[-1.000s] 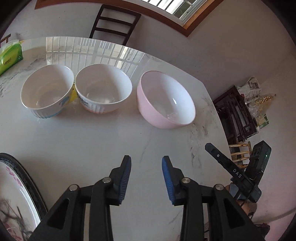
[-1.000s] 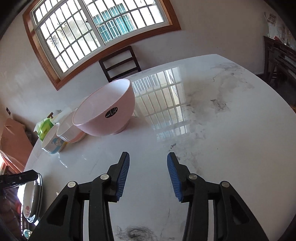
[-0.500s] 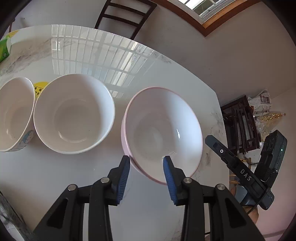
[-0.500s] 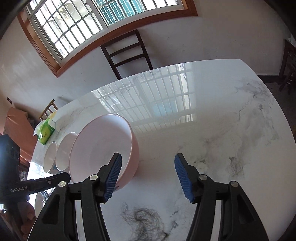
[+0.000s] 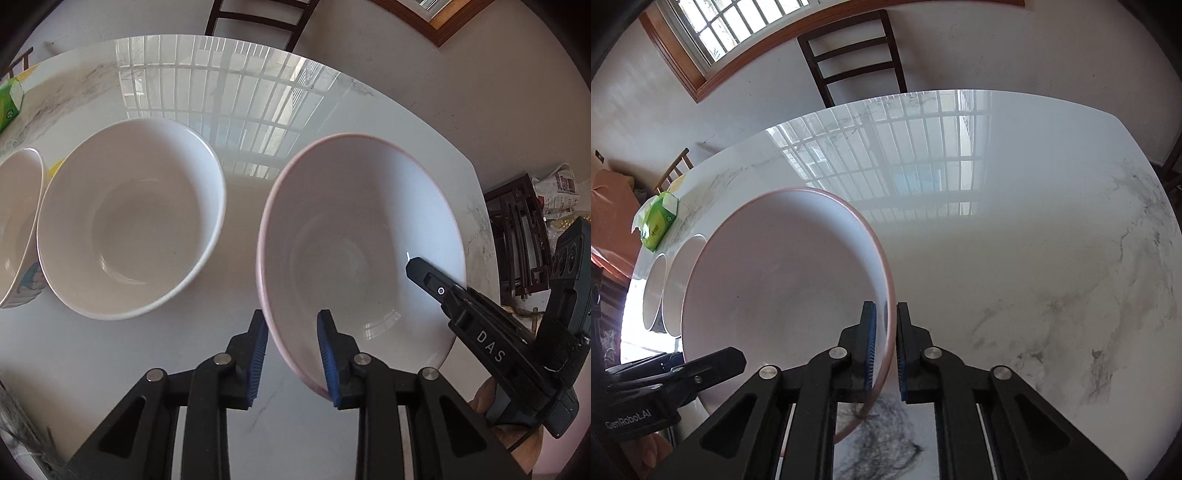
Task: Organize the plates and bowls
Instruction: 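Move both tools to the pink bowl rim and close them on it, then lift the pink bowl with both tools and carry it beside the plate stack, then lower the pink bowl onto the table and open both tools, then move both tools to the large white bowl and close them on its rim, then lift the large white bowl with both tools and carry it over the pink bowl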
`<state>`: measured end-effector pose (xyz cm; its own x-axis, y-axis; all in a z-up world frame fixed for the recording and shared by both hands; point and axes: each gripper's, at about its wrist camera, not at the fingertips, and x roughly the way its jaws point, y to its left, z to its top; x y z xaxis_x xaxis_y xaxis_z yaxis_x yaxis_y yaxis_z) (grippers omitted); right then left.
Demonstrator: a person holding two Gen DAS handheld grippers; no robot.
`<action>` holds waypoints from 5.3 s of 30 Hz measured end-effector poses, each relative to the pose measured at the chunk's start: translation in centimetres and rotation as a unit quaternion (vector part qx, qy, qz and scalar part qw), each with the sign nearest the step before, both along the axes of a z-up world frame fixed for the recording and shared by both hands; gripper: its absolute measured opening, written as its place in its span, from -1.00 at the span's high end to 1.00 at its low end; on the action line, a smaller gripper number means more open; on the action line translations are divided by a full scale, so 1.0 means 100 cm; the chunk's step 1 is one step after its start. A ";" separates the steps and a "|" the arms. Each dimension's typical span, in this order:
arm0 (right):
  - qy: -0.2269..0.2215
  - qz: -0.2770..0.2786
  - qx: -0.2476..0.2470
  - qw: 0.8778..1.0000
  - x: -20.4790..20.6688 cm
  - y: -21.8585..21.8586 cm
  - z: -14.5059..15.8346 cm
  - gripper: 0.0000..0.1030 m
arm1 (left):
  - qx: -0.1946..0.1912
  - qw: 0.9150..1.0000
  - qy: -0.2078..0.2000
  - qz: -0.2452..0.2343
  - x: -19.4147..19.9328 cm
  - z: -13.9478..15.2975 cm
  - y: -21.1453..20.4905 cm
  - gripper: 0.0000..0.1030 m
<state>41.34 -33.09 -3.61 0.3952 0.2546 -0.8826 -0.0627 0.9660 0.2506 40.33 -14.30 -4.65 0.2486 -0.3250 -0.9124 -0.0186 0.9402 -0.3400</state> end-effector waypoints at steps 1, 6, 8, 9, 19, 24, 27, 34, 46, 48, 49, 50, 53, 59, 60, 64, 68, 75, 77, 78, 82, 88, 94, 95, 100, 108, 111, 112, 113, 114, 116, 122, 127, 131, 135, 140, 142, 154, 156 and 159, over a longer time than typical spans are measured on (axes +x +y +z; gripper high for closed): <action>-0.003 0.000 0.002 1.000 -0.003 0.000 0.001 0.81 | 0.002 1.000 0.000 0.003 -0.004 0.000 0.002 0.56; -0.003 0.002 0.030 1.000 -0.031 -0.006 0.012 0.77 | -0.003 1.000 -0.018 -0.001 -0.047 0.016 0.017 0.62; -0.004 0.006 0.047 0.999 -0.052 -0.005 0.019 0.75 | -0.001 1.000 -0.024 -0.004 -0.073 0.023 0.027 0.62; -0.001 0.008 0.058 0.998 -0.063 -0.003 0.022 0.75 | 0.000 1.000 -0.025 -0.006 -0.087 0.026 0.032 0.62; 0.023 0.057 0.101 0.993 -0.187 0.049 0.031 0.71 | 0.015 1.000 -0.001 0.012 -0.194 0.031 0.100 0.62; 0.040 0.085 0.092 0.991 -0.225 0.081 0.025 0.71 | 0.027 1.000 0.005 0.011 -0.217 0.025 0.115 0.62; 0.050 0.088 0.090 0.991 -0.233 0.092 0.019 0.71 | 0.018 1.000 0.014 0.020 -0.222 0.020 0.125 0.62; 0.066 0.083 0.083 0.991 -0.241 0.106 0.015 0.71 | 0.012 1.000 0.017 0.022 -0.227 0.011 0.137 0.62; 0.078 0.061 0.098 0.990 -0.242 0.108 0.008 0.64 | 0.002 0.999 -0.008 0.035 -0.225 0.002 0.144 0.57; 0.078 0.056 0.118 0.988 -0.243 0.104 0.008 0.58 | -0.017 0.999 -0.015 0.045 -0.227 0.003 0.152 0.46; 0.072 0.049 0.127 0.988 -0.245 0.101 0.009 0.56 | -0.021 0.998 -0.021 0.049 -0.228 0.005 0.155 0.46; 0.062 0.044 0.130 0.989 -0.246 0.098 0.012 0.56 | -0.026 0.998 -0.027 0.051 -0.230 0.007 0.158 0.44; 0.018 0.032 0.131 0.991 -0.250 0.088 0.027 0.52 | -0.063 0.996 -0.032 0.062 -0.238 0.014 0.169 -0.03; -0.081 0.040 0.085 0.992 -0.260 0.080 0.062 0.48 | -0.135 0.975 -0.150 0.090 -0.273 0.052 0.196 -0.29; -0.088 0.045 0.076 0.992 -0.259 0.080 0.065 0.47 | -0.127 0.973 -0.171 0.091 -0.277 0.060 0.199 -0.29; -0.095 0.056 0.066 0.992 -0.251 0.078 0.072 0.47 | -0.085 0.965 -0.227 0.099 -0.284 0.083 0.208 -0.29; -0.094 0.073 0.060 0.991 -0.247 0.079 0.080 0.47 | -0.094 0.974 -0.191 0.080 -0.265 0.084 0.215 -0.29; -0.017 0.128 0.105 0.986 -0.224 0.108 0.105 0.47 | -0.036 0.988 -0.143 0.054 -0.207 0.087 0.223 -0.29; 0.013 0.133 0.123 0.983 -0.211 0.124 0.112 0.47 | -0.024 0.989 -0.130 0.059 -0.185 0.086 0.227 -0.29; 0.026 0.137 0.131 0.982 -0.203 0.132 0.114 0.47 | -0.024 0.990 -0.125 0.062 -0.174 0.084 0.230 -0.29; 0.068 0.135 0.157 0.976 -0.166 0.167 0.114 0.47 | -0.028 0.992 -0.099 0.076 -0.131 0.075 0.243 -0.29; 0.091 0.105 0.158 0.978 -0.105 0.207 0.093 0.51 | 0.000 0.992 -0.101 0.079 -0.084 0.067 0.253 -0.29; 0.114 0.061 0.166 0.978 -0.064 0.231 0.061 0.51 | 0.007 0.993 -0.091 0.076 -0.043 0.052 0.262 -0.29; 0.120 0.052 0.171 0.976 -0.059 0.233 0.055 0.51 | 0.011 0.993 -0.088 0.078 -0.036 0.049 0.264 -0.29; 0.131 0.011 0.170 0.977 -0.042 0.241 0.033 0.52 | 0.007 0.995 -0.072 0.074 -0.014 0.032 0.265 -0.29; 0.137 -0.011 0.148 0.979 -0.027 0.249 0.018 0.52 | 0.022 0.995 -0.071 0.061 0.000 0.014 0.260 -0.29; 0.140 -0.010 0.145 0.979 -0.024 0.252 0.014 0.52 | 0.037 0.994 -0.079 0.070 0.002 0.009 0.261 -0.29; 0.140 -0.010 0.142 0.980 -0.023 0.254 0.012 0.55 | 0.038 0.994 -0.077 0.071 0.002 0.007 0.261 -0.29; 0.140 -0.009 0.136 0.981 -0.023 0.255 0.011 0.55 | 0.034 0.994 -0.071 0.072 0.003 0.004 0.262 -0.27; 0.139 -0.009 0.133 0.981 -0.022 0.255 0.010 0.56 | 0.025 0.995 -0.066 0.075 0.004 0.001 0.262 0.05; 0.141 -0.009 0.132 0.981 -0.022 0.256 0.006 0.62 | 0.028 0.996 -0.041 0.080 0.006 -0.009 0.264 0.60; 0.126 0.002 0.115 0.985 -0.022 0.263 0.007 0.67 | 0.049 0.993 -0.054 0.095 -0.009 -0.007 0.261 0.68; 0.128 0.007 0.114 0.985 -0.030 0.258 0.005 0.74 | 0.036 0.992 -0.050 0.107 -0.036 -0.001 0.266 0.67; 0.120 0.018 0.125 0.985 -0.043 0.255 0.013 0.76 | 0.051 0.991 -0.064 0.106 -0.063 0.015 0.262 0.67; 0.108 0.036 0.133 0.985 -0.062 0.252 0.030 0.76 | 0.065 0.987 -0.107 0.100 -0.093 0.046 0.251 0.65; 0.084 0.054 0.152 0.983 -0.091 0.240 0.058 0.79 | 0.077 0.981 -0.154 0.085 -0.136 0.082 0.229 0.64; 0.072 0.059 0.157 0.983 -0.106 0.231 0.070 0.80 | 0.074 0.980 -0.167 0.076 -0.154 0.091 0.221 0.64; 0.031 0.066 0.177 0.982 -0.205 0.166 0.108 0.78 | 0.064 0.979 -0.194 0.016 -0.239 0.113 0.157 0.63; 0.031 0.063 0.177 0.982 -0.219 0.155 0.107 0.78 | 0.062 0.979 -0.192 0.012 -0.250 0.111 0.148 0.63; 0.034 0.058 0.180 0.981 -0.235 0.144 0.102 0.78 | 0.063 0.980 -0.188 0.004 -0.264 0.105 0.138 0.63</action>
